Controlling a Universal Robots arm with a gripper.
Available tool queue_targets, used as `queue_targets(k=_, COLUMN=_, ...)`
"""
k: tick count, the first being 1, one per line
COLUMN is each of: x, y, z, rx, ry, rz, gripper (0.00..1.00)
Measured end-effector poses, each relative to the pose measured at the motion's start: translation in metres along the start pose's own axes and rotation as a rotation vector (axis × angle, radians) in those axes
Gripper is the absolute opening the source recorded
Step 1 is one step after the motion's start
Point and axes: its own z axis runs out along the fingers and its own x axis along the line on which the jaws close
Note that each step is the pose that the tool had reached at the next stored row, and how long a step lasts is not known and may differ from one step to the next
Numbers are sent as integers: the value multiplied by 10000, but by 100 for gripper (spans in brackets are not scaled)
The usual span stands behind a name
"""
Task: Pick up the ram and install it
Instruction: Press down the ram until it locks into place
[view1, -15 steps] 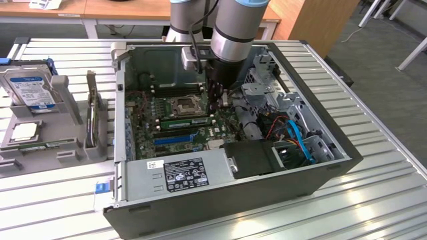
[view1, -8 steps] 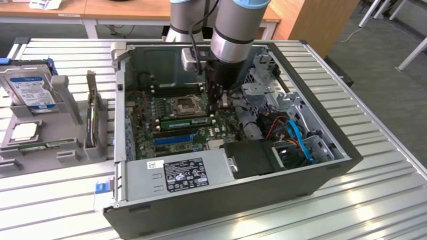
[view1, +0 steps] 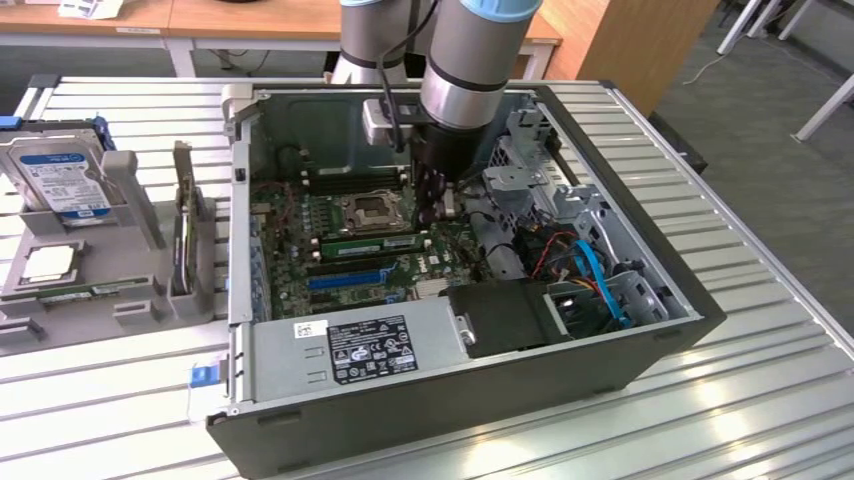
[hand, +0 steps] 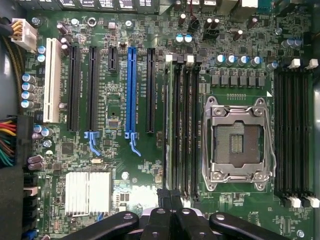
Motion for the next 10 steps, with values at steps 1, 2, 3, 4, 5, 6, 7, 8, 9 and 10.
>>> queue_targets(k=1, x=0, y=0, z=4, rx=0, ry=0, rz=0, gripper=10)
queue_targets(k=2, x=0, y=-1, z=8, rx=0, ry=0, rz=0, gripper=10)
queue_targets(k=3, x=1, y=-1, z=12, rx=0, ry=0, rz=0, gripper=10)
queue_targets(k=4, x=1, y=-1, z=16, rx=0, ry=0, rz=0, gripper=10)
queue_targets(k=5, x=1, y=-1, z=19, rx=-1, ry=1, rz=0, gripper=10)
queue_targets(k=6, x=1, y=-1, z=20, rx=0, ry=2, rz=0, gripper=10)
queue_targets(k=7, x=1, y=-1, z=19, rx=-1, ry=3, rz=0, gripper=10)
queue_targets(k=8, x=1, y=-1, z=20, rx=-1, ry=2, rz=0, gripper=10)
queue_targets(k=9, x=1, y=-1, z=20, rx=0, ry=1, rz=0, gripper=10)
queue_targets(k=10, x=1, y=-1, z=21, rx=0, ry=0, rz=0, gripper=10)
